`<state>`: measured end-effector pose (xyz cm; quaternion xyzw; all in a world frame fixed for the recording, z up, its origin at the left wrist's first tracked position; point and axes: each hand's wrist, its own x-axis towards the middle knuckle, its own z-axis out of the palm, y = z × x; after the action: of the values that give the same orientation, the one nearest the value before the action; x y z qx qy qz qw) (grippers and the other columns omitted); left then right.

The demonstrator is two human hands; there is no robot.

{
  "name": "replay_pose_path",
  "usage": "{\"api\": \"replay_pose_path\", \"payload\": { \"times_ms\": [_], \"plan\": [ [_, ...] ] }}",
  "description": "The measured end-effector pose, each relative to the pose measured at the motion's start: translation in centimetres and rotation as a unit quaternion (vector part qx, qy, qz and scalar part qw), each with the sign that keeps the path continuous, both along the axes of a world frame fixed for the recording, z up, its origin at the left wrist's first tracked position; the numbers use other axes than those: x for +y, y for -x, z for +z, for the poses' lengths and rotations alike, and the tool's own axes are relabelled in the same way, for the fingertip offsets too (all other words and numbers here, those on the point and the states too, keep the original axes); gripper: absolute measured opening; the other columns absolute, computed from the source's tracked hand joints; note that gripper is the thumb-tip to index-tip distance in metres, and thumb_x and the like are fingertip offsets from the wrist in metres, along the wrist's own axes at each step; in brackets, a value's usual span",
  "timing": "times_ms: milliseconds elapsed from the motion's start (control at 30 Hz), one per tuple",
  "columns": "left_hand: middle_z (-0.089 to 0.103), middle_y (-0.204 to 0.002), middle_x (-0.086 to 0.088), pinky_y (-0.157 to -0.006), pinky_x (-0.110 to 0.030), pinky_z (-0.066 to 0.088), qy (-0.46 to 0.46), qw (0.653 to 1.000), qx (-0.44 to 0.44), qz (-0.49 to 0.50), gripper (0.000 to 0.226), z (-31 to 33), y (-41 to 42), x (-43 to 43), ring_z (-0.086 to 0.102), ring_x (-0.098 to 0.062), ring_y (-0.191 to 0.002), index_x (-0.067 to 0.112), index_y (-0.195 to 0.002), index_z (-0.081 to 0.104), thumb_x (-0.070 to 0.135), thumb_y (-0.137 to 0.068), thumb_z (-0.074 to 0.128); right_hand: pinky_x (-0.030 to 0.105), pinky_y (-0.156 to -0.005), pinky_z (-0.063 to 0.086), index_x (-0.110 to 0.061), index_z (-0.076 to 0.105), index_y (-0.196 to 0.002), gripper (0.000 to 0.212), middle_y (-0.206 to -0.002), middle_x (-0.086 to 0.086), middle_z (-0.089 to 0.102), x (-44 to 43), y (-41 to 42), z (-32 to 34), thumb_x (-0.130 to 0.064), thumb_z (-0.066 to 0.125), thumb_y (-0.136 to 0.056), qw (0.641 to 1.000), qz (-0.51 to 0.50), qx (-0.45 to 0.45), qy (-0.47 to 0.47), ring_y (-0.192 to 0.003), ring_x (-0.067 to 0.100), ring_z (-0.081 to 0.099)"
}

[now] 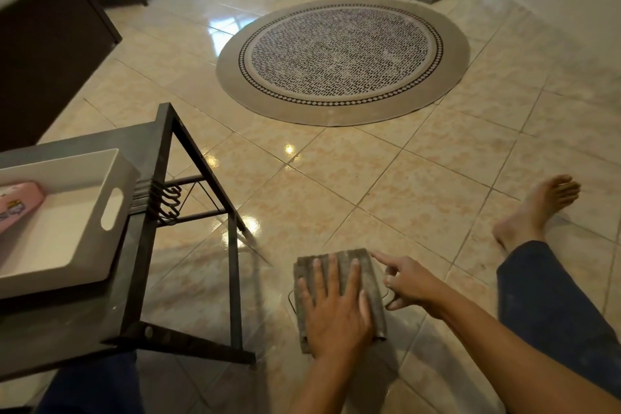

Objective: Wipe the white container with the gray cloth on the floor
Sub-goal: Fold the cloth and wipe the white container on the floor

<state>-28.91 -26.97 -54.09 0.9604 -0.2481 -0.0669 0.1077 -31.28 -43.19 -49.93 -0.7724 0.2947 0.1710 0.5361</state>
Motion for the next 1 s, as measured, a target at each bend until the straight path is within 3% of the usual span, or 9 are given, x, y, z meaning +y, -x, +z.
{"api": "replay_pose_path", "payload": {
  "times_ms": [167,300,400,500,567,733,867,933,1000],
  "plan": [
    [-0.012,-0.159,-0.009,-0.111,-0.053,-0.013,-0.014,0.997,0.018,0.075,0.063,0.4,-2.9,1.7,-0.021,-0.029,-0.142,0.037,-0.146,-0.011,0.056,-0.088,0.005,0.036,-0.068,0.064,-0.037,0.039,-0.147,0.066,-0.082,0.003,0.053,0.2,0.4,-0.5,0.002,0.048,-0.094,0.999,-0.042,-0.004,0.022,-0.068,0.018,0.059],
    [0.006,-0.159,-0.011,-0.112,-0.057,-0.001,0.014,0.999,0.006,0.043,0.061,0.3,-1.3,1.9,-0.003,-0.034,-0.145,0.037,-0.149,0.009,0.055,-0.092,0.021,0.028,-0.061,0.048,-0.042,0.034,-0.149,0.075,-0.085,0.003,0.054,-1.3,-2.2,1.0,0.001,0.048,-0.089,0.993,0.103,0.023,0.057,-0.069,0.017,0.051],
    [-0.005,-0.160,-0.006,-0.113,-0.056,-0.005,0.001,0.999,-0.013,-0.031,0.059,0.1,-2.0,1.0,-0.016,-0.028,-0.144,0.042,-0.149,-0.001,0.055,-0.094,0.017,0.025,-0.058,0.055,-0.037,0.035,-0.149,0.076,-0.088,0.005,0.051,-2.2,-4.4,1.5,0.009,0.048,-0.090,0.986,0.157,0.046,0.039,-0.068,0.017,0.057],
    [-0.017,-0.159,-0.007,-0.111,-0.053,-0.015,-0.009,0.997,0.007,0.070,0.062,0.3,-3.2,2.7,-0.024,-0.027,-0.141,0.036,-0.147,-0.013,0.055,-0.092,0.008,0.033,-0.064,0.063,-0.035,0.040,-0.147,0.073,-0.093,0.006,0.053,-2.3,-4.7,1.2,0.009,0.052,-0.091,0.987,0.146,0.056,0.029,-0.073,0.021,0.064],
    [-0.013,-0.159,-0.010,-0.109,-0.053,-0.018,-0.005,0.993,0.006,0.115,0.066,0.4,-2.2,2.8,-0.020,-0.031,-0.142,0.033,-0.149,-0.007,0.055,-0.089,0.008,0.032,-0.064,0.063,-0.035,0.041,-0.147,0.071,-0.093,0.006,0.054,-2.4,-4.4,1.1,0.008,0.053,-0.091,0.988,0.142,0.053,0.021,-0.070,0.019,0.066],
    [-0.001,-0.160,-0.011,-0.111,-0.057,-0.006,-0.007,1.000,-0.018,-0.012,0.061,0.2,-1.6,-0.4,-0.011,-0.033,-0.144,0.033,-0.150,0.006,0.050,-0.094,0.019,0.031,-0.061,0.062,-0.029,0.042,-0.147,0.070,-0.091,0.009,0.055,-2.4,-4.0,0.8,0.011,0.053,-0.090,0.991,0.130,0.034,-0.008,-0.058,0.015,0.065],
    [-0.007,-0.159,-0.010,-0.111,-0.053,-0.011,-0.011,0.994,-0.015,0.105,0.068,0.1,-2.3,1.6,-0.016,-0.031,-0.143,0.030,-0.151,0.006,0.053,-0.087,0.010,0.033,-0.064,0.063,-0.027,0.040,-0.148,0.071,-0.088,0.008,0.054,-2.0,-3.5,0.4,0.011,0.053,-0.090,0.995,0.098,0.032,-0.012,-0.059,0.015,0.063],
    [0.008,-0.160,-0.012,-0.111,-0.057,-0.002,0.010,0.998,0.020,0.057,0.065,0.2,-0.4,0.5,0.000,-0.035,-0.145,0.029,-0.150,0.020,0.051,-0.088,0.024,0.036,-0.067,0.063,-0.026,0.040,-0.148,0.071,-0.090,0.009,0.057,-2.2,-3.6,0.5,0.011,0.055,-0.089,0.994,0.099,0.027,-0.027,-0.059,0.016,0.064],
    [0.006,-0.160,-0.011,-0.112,-0.058,-0.001,-0.009,1.000,0.000,-0.029,0.062,-0.1,0.4,-0.9,-0.002,-0.035,-0.145,0.033,-0.150,0.013,0.051,-0.092,0.023,0.037,-0.067,0.063,-0.024,0.040,-0.149,0.072,-0.095,0.009,0.063,-2.1,-3.5,0.6,0.010,0.057,-0.087,0.994,0.102,0.016,-0.031,-0.061,0.016,0.065]
  ]
}}
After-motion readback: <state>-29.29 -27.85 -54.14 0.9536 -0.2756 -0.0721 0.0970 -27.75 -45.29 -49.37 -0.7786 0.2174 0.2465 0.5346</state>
